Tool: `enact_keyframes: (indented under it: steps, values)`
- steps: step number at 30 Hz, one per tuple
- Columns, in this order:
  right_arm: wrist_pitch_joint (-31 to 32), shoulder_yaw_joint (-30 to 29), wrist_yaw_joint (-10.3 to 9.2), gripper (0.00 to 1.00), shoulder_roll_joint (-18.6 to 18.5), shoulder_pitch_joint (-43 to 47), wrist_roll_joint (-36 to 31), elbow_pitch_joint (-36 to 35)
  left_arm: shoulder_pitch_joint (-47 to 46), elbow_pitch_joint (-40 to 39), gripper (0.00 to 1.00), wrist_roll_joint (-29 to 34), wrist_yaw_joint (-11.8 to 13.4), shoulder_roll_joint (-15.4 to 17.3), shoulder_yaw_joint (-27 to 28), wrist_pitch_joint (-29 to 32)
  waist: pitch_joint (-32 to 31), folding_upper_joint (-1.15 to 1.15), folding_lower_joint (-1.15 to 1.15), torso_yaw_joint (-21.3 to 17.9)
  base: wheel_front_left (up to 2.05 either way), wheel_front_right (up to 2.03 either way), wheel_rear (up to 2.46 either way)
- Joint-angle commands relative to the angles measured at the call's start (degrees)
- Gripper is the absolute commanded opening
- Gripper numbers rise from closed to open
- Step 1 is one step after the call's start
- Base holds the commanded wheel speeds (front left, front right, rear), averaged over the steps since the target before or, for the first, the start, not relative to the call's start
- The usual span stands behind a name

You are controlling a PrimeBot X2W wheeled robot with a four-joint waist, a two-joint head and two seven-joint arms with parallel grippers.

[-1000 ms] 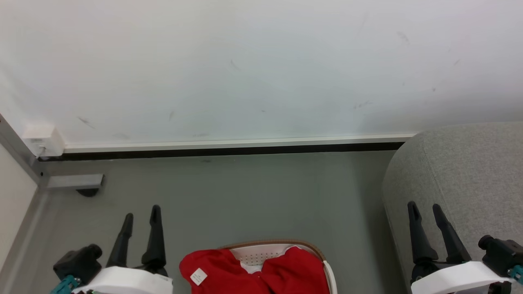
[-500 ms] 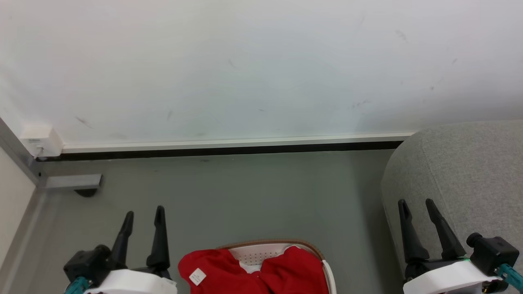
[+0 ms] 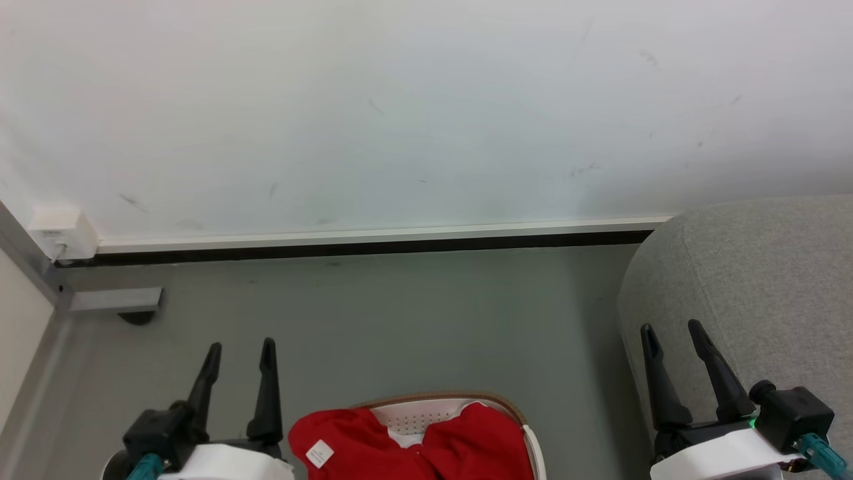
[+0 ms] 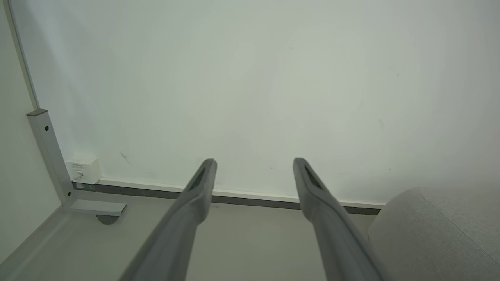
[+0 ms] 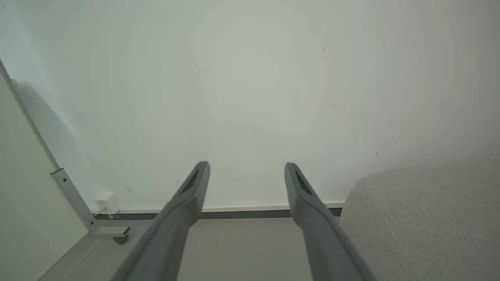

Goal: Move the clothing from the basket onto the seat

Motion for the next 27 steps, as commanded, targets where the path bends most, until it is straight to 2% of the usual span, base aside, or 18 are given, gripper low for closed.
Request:
enact_keyframes:
  steps: [1,21,27]
  values:
    - [-0.51,0.19,-0.10,1.00,-0.08,-0.92,-1.35,-0.37,0.06,-0.09,1.00,1.66,0.21,0.51,0.03,-0.54,-0.01,0.00,0.00,-0.03,0.00,0.00,0.00]
    - [-2.62,1.22,-0.12,1.00,0.19,-1.05,-7.82,-0.54,0.29,-0.85,1.00,10.23,0.92,0.55,-0.44,-2.64,-0.07,0.00,0.00,-0.64,0.00,0.00,0.00]
    - [-2.47,0.94,-0.12,1.00,0.29,-0.94,-7.60,-0.39,0.42,-0.84,1.00,9.50,0.88,0.55,-0.54,-2.53,-0.19,0.00,0.00,-0.64,0.00,0.00,0.00]
